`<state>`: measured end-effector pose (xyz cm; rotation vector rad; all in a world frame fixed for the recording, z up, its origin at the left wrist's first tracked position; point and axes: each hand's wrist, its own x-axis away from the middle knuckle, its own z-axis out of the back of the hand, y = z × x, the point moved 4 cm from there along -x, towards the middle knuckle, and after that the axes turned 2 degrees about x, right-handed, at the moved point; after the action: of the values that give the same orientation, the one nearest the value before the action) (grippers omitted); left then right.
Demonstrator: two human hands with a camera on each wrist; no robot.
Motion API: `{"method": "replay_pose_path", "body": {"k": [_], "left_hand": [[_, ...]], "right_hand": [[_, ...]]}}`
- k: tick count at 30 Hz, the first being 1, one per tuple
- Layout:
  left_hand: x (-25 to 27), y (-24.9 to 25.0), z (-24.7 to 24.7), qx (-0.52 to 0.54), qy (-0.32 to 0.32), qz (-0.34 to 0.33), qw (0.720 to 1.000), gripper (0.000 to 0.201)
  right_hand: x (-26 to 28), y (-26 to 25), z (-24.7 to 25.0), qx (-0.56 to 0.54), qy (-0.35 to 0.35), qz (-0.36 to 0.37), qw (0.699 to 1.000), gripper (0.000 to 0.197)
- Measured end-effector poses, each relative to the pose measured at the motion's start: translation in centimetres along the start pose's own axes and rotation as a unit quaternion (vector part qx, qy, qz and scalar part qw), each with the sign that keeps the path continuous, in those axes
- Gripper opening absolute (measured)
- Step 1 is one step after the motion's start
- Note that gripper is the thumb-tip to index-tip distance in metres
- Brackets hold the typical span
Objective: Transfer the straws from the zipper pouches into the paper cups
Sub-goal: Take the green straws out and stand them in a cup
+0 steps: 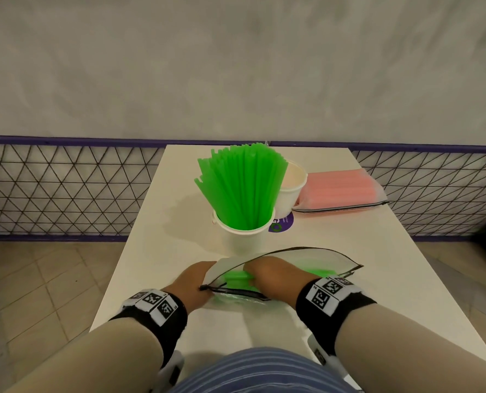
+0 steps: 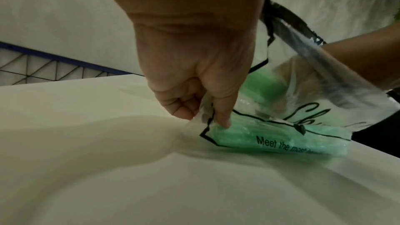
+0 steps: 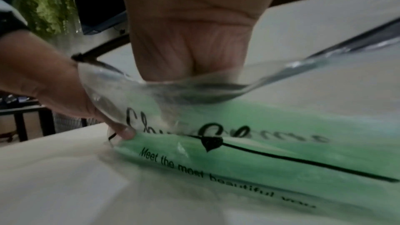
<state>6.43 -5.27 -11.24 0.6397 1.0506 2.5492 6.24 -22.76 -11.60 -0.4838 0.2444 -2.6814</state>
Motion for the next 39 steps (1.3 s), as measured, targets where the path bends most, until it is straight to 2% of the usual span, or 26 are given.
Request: {"method": "replay_pose_path", "body": {"k": [1,4,5,8,10,11,14,16,18,19,20,22,24,25,26,27,30,32,35,39], "left_hand": [[-0.1,-0.3,0.1,0.000,-0.003,0.007,1.000,0.051],[-0.4,-1.2,0.5,0.000,-0.010,0.045,0.999,0.021],[-0.6,-1.7,0.6,0.000,-0.015,0.049,0.999,0.019],[-1.3,-2.4,1.3,-0.048,-0.049,0.069,0.995,0.041],[-2.0,-2.7,2.1,-0.045,-0.047,0.097,0.993,0.033],[-2.3,-2.7,2.7,-0.076,-0.046,0.105,0.990,0.028],[-3.0,-3.0,3.6,-0.163,-0.069,0.102,0.979,0.039],[-2.8,-3.4,4.2,-0.182,-0.098,0.124,0.971,0.042],[-2.8,-3.8,5.0,-0.200,-0.093,0.140,0.965,0.044],[-3.1,-3.9,5.5,-0.202,-0.080,0.131,0.967,0.047],[-3.4,-3.7,6.1,-0.186,-0.048,0.114,0.975,0.049],[-4.4,-3.2,7.3,-0.082,0.050,0.105,0.990,0.049],[-5.0,-2.4,8.0,0.068,0.118,0.106,0.985,0.060],[-5.6,-2.0,7.9,0.138,0.123,0.098,0.978,0.070],[-5.8,-0.9,7.7,0.187,0.111,0.085,0.972,0.081],[-6.3,-0.1,7.4,0.209,0.094,0.071,0.971,0.090],[-7.2,2.7,6.3,0.232,0.068,0.013,0.970,0.095],[-8.2,3.6,5.6,0.256,0.070,-0.011,0.964,0.099],[-9.6,3.5,4.8,0.270,0.081,-0.021,0.959,0.103],[-10.2,3.2,4.3,0.237,0.081,-0.030,0.968,0.080]], "right_hand": [[0.0,-0.1,0.5,-0.013,0.003,0.000,1.000,0.024],[0.1,-0.4,2.5,-0.052,0.011,-0.001,0.999,0.022],[0.4,-0.7,3.4,-0.071,0.000,-0.005,0.997,0.018],[1.3,-1.1,6.6,-0.131,-0.020,0.013,0.991,0.018],[2.1,-1.0,9.3,-0.161,-0.013,0.028,0.986,0.015],[2.5,-0.8,10.6,-0.187,-0.015,0.024,0.982,0.013],[3.6,-0.5,14.2,-0.263,-0.011,0.014,0.965,0.016],[4.2,-0.4,16.1,-0.315,0.016,0.018,0.949,0.014],[4.7,-0.3,18.2,-0.368,0.070,0.036,0.926,0.015],[5.0,-0.2,19.2,-0.408,0.103,0.049,0.906,0.018],[5.2,-0.1,20.2,-0.465,0.138,0.068,0.872,0.017],[5.4,0.1,22.3,-0.584,0.208,0.106,0.777,0.013],[5.3,0.4,23.8,-0.653,0.281,0.131,0.691,0.012],[5.1,0.6,24.3,-0.668,0.312,0.137,0.661,0.013],[4.7,0.6,24.4,-0.672,0.339,0.135,0.644,0.013],[4.2,0.7,24.3,-0.666,0.362,0.121,0.641,0.013],[2.0,0.8,21.9,-0.636,0.394,0.045,0.662,0.013],[0.3,0.8,19.4,-0.607,0.386,-0.006,0.694,0.011],[-1.9,0.5,15.9,-0.529,0.352,-0.063,0.769,0.022],[-4.3,0.9,12.2,-0.374,0.252,-0.119,0.885,0.037]]}}
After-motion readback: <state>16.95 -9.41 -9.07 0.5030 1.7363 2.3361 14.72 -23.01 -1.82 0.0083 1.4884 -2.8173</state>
